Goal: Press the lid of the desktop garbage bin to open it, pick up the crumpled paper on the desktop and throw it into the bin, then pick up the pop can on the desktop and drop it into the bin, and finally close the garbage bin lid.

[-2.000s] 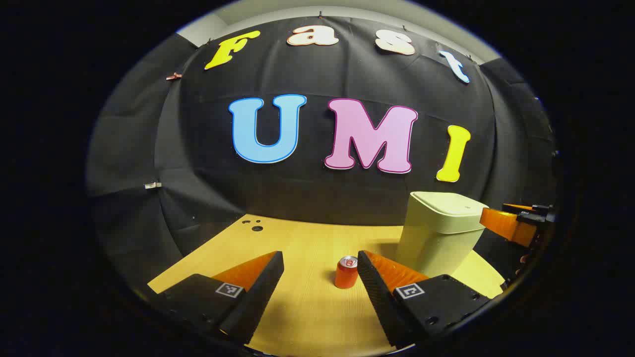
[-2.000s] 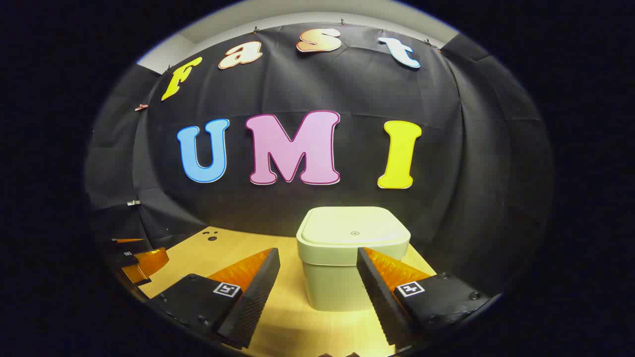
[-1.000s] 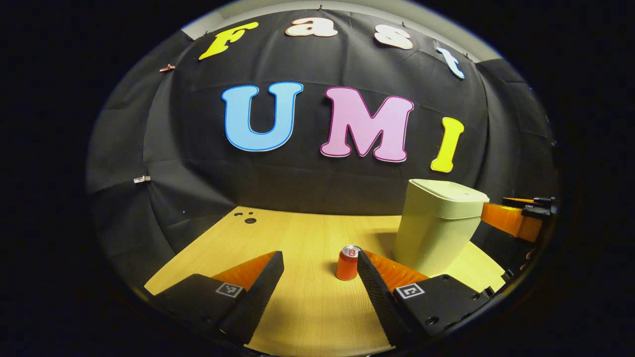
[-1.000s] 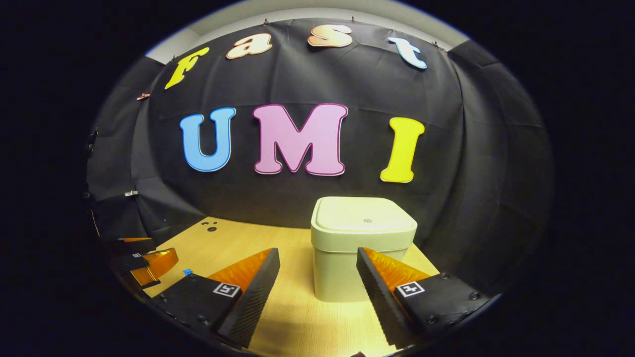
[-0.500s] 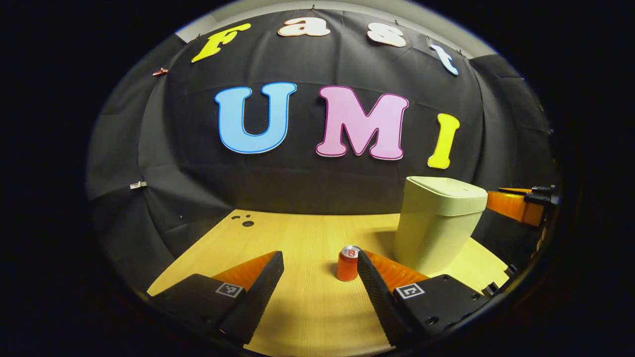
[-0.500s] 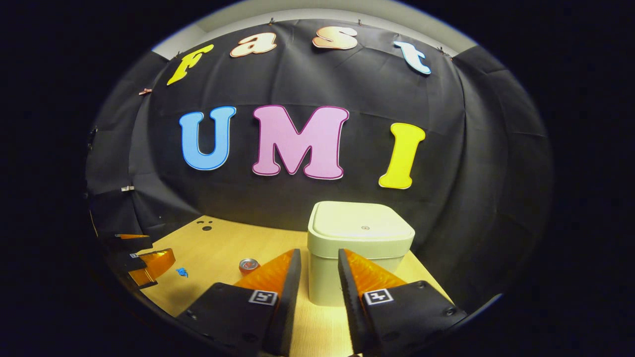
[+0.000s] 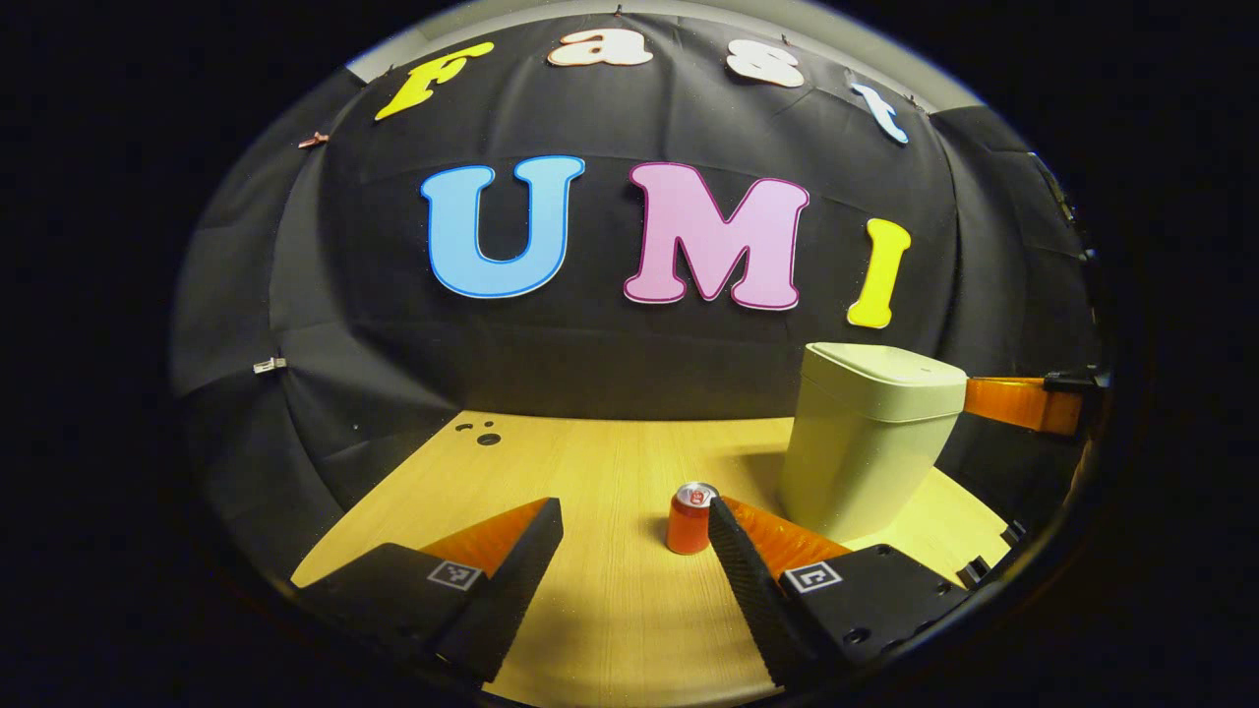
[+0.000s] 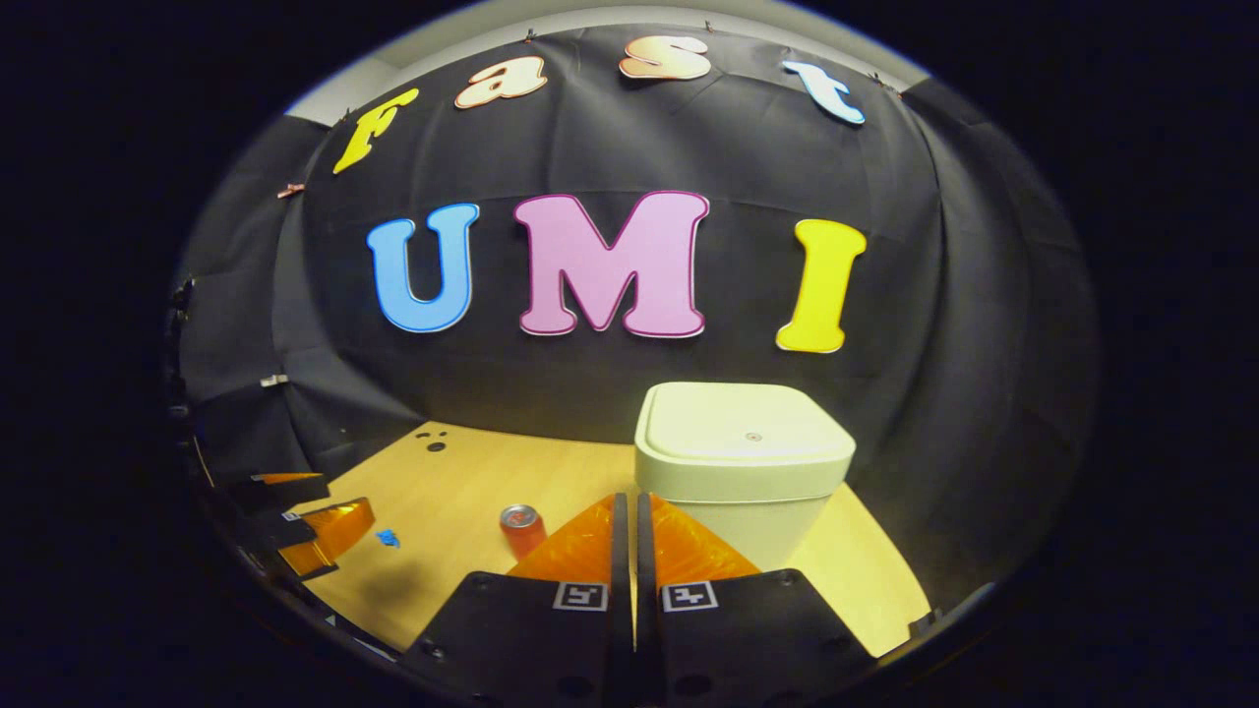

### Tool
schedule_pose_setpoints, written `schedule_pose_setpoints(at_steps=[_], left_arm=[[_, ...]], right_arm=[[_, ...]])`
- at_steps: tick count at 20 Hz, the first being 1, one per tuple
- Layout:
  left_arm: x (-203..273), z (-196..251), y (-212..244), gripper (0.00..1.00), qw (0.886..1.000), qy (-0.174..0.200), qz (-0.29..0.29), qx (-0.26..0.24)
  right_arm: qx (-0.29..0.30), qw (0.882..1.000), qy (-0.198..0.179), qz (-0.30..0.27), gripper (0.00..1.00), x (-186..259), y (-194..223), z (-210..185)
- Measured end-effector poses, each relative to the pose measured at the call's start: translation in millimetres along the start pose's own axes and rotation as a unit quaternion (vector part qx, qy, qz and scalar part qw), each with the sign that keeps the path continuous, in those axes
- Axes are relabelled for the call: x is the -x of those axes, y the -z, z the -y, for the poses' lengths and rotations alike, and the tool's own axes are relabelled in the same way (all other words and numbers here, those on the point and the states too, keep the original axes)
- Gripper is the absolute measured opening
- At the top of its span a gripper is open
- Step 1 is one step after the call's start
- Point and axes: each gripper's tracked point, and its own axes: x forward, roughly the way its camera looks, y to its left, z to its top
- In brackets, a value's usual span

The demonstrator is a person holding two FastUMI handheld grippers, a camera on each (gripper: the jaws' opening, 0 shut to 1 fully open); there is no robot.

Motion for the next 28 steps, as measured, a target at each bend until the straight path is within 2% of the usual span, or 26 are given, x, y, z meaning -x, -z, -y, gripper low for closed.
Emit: schedule_pose_setpoints(at_steps=[3, 10, 12, 20, 28], left_arm=[[-2, 2, 1, 0.96, 1.000, 0.002, -0.001, -0.002], [-4, 4, 7, 0.96, 1.000, 0.001, -0.009, 0.002], [-4, 2, 10, 0.95, 1.000, -0.002, -0.015, 0.003], [-7, -12, 21, 0.96, 0.999, -0.030, -0.036, -0.004], [-4, -36, 29, 0.96, 0.997, -0.065, -0.044, 0.014]], right_arm=[[0.009, 1.000, -0.009, 0.006, 0.05, -3, -7, 2], [0.013, 1.000, 0.003, 0.005, 0.05, -17, -24, 23], [-0.001, 1.000, -0.010, -0.003, 0.05, -24, -27, 22], [0.017, 1.000, 0.025, -0.006, 0.05, -65, -43, 66], [0.017, 0.997, 0.063, -0.039, 0.05, -102, -27, 103]])
